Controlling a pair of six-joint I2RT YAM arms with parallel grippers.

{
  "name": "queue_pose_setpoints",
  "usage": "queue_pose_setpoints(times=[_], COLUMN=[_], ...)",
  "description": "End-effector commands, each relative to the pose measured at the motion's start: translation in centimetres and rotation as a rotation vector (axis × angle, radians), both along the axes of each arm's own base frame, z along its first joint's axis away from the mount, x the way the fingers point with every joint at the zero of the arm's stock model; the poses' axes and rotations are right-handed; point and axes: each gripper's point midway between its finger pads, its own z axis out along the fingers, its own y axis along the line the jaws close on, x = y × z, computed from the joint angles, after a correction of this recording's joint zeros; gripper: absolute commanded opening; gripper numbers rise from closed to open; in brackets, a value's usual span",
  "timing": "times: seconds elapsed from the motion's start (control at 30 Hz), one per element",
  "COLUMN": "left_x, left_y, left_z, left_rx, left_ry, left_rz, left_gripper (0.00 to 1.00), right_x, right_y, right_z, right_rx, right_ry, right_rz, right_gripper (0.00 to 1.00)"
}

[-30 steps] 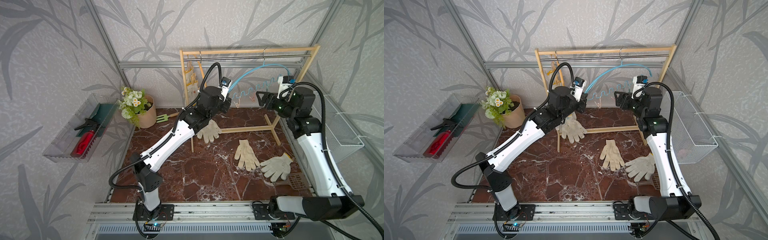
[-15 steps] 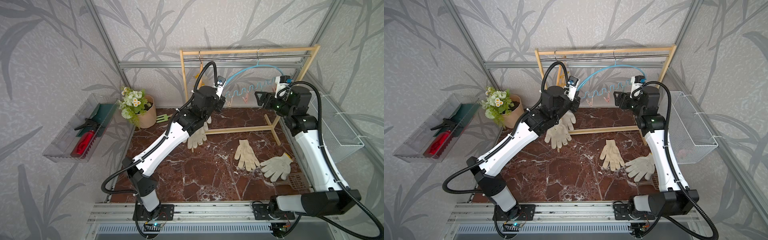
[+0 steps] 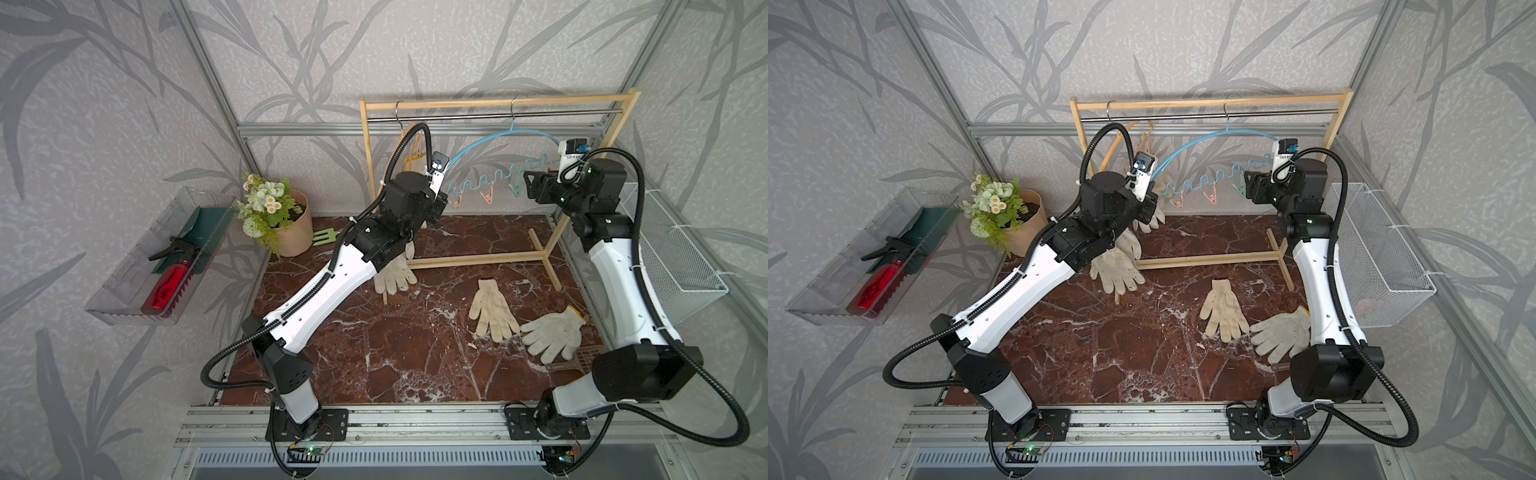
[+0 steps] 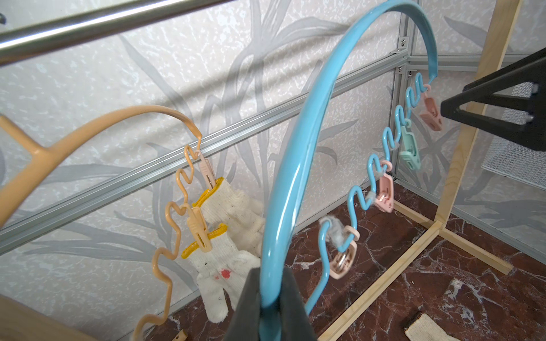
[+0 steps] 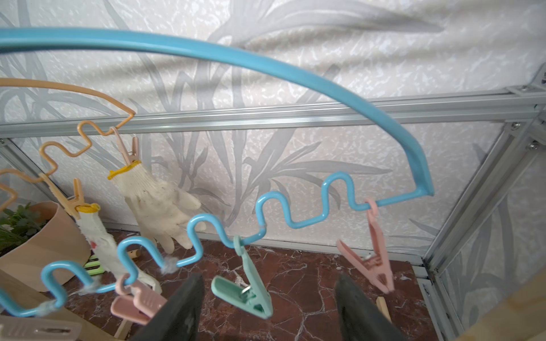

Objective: Clip the gloves onto a hanger to dry
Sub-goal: Open the clamp at the hanger.

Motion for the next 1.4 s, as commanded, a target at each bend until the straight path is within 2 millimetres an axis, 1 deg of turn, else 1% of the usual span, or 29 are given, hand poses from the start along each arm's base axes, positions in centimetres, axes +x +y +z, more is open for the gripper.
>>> queue_pose_setpoints(times=[0.0,0.1,0.23,0.4,0.5,0.57,0.6,0.73,0.97,1.17,1.37], left_x=[-0.5,-0.5,-0.5,-0.4,-0.4,-0.3,-0.3,-0.4,-0.4,-0.6,-0.6], left_y=[1.1,1.1,1.0,0.9,0.9,0.9,0.9,1.0,1.0,1.2,1.2], left_z=[2.4,2.4,2.4,2.3,2.2,2.1,2.1,2.1,1.9,2.2,2.1], left_rx=[-0.023,-0.019,-0.017,-0.016,-0.016,-0.016,-0.016,-0.022,-0.025,-0.032,-0.037], left_ry=[-0.057,-0.056,-0.054,-0.052,-0.049,-0.045,-0.045,-0.045,-0.039,-0.043,-0.039], left_rz=[0.012,0.011,0.008,0.004,0.001,0.001,0.003,0.003,0.002,0.0,-0.002], left_gripper=[0.0,0.0,0.0,0.0,0.0,0.0,0.0,0.0,0.01,0.01,0.01], right_x=[0.6,1.2,2.0,3.1,3.7,3.7,4.4,5.1,5.6,6.2,6.8], right_y=[-1.4,-2.2,-2.6,-2.9,-2.9,-2.9,-2.9,-2.8,-2.9,-3.2,-3.4], right_z=[0.3,-0.5,-1.0,-1.5,-1.4,-0.8,-1.8,-1.9,-2.4,-2.5,-2.7], right_rx=[-0.041,-0.031,-0.027,-0.023,-0.025,-0.027,-0.022,-0.009,-0.01,-0.024,-0.015], right_ry=[-0.017,-0.003,0.009,0.027,0.027,0.015,0.037,0.046,0.057,0.059,0.061], right_rz=[-0.025,-0.02,-0.005,0.005,0.013,0.016,0.02,0.034,0.034,0.02,0.017], right_gripper=[0.7,0.7,0.7,0.67,0.64,0.63,0.62,0.61,0.59,0.57,0.56])
